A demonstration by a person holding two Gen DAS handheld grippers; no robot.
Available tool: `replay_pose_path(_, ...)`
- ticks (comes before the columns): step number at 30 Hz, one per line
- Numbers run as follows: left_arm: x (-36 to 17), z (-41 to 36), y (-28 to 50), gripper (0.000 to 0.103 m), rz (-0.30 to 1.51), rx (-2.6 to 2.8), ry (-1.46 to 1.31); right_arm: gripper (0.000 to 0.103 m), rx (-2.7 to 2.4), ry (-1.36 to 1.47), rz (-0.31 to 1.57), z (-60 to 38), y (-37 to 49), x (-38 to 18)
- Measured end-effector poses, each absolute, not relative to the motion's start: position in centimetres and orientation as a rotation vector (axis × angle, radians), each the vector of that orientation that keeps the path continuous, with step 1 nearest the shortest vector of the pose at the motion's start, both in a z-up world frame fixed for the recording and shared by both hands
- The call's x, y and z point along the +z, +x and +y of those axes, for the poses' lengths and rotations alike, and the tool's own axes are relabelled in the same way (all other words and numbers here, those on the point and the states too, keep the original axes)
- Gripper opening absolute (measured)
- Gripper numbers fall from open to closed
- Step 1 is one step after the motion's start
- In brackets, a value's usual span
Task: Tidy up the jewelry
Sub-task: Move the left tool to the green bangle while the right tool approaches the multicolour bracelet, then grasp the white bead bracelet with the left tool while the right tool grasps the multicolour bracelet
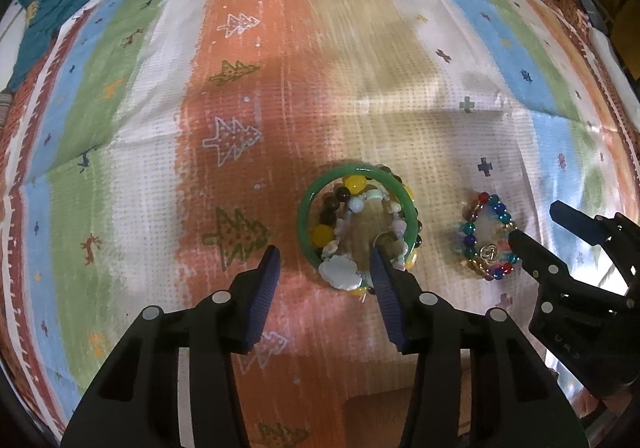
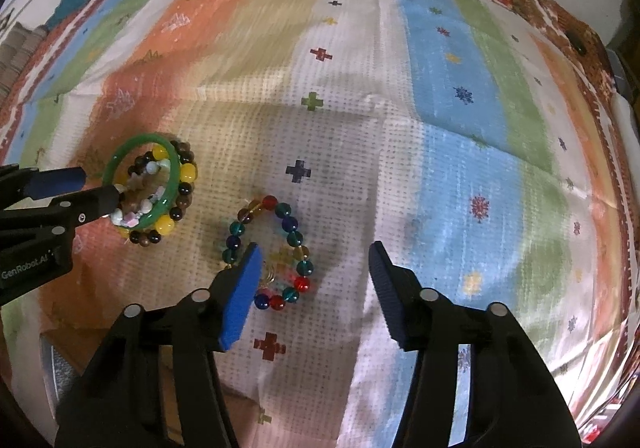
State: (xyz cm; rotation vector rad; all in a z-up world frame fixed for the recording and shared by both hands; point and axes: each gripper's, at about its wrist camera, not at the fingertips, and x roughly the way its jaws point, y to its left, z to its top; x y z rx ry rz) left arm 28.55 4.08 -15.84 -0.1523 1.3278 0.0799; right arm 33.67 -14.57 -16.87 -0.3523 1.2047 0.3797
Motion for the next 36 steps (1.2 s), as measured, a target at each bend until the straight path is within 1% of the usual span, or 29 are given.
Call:
replay_pose_path(2,-16.0,4.0,28.8,0.04,1.326,0.077,-0.15,0.05,0.38,-0.359,1.21,-14.5,33.8,-17.2)
replay_pose_path(4,-16.2,3.9,29.0,0.035,1.332,0.074,-0.148,0.044,0.382,-0.364,1.218,-14.4,34.1,-17.6)
replay_pose_path(7,-16.8,3.6,29.1,0.03,1.345,0.076,-0.136,0.039,0.387,-0.372,1.227,-14.2,34.3,-18.0)
replay_pose_path(8,-16.9,3.6,29.1,0.027,1.345,0.079,-0.13,0.037,0.391,-0.377,1.231,-14.0,34.3,-18.2)
replay_pose_path(10,-16.8,3.8,29.2,0.019,1.337,0.092,-0.125,0.03,0.396,-0.386,1.235,-13.9,34.3,-18.6)
replay_pose_path(14,-16.8,3.9,29.4,0.019,1.339,0.084,-0.134,0.022,0.401,-0.387,1.24,-13.8,34.5,-18.9)
replay_pose_path(16,-16.8,3.9,29.3,0.019,1.336,0.086,-0.12,0.013,0.405,-0.383,1.242,-13.8,34.5,-18.9)
replay_pose_path(19,-16.3,3.8,29.2,0.019,1.327,0.096,-0.087,0.01,0.409,-0.383,1.241,-13.8,34.5,-18.8)
replay_pose_path(36,-11.1,3.5,28.6,0.019,1.217,0.072,-0.121,0.01,0.419,-0.387,1.154,-14.0,33.6,-15.8)
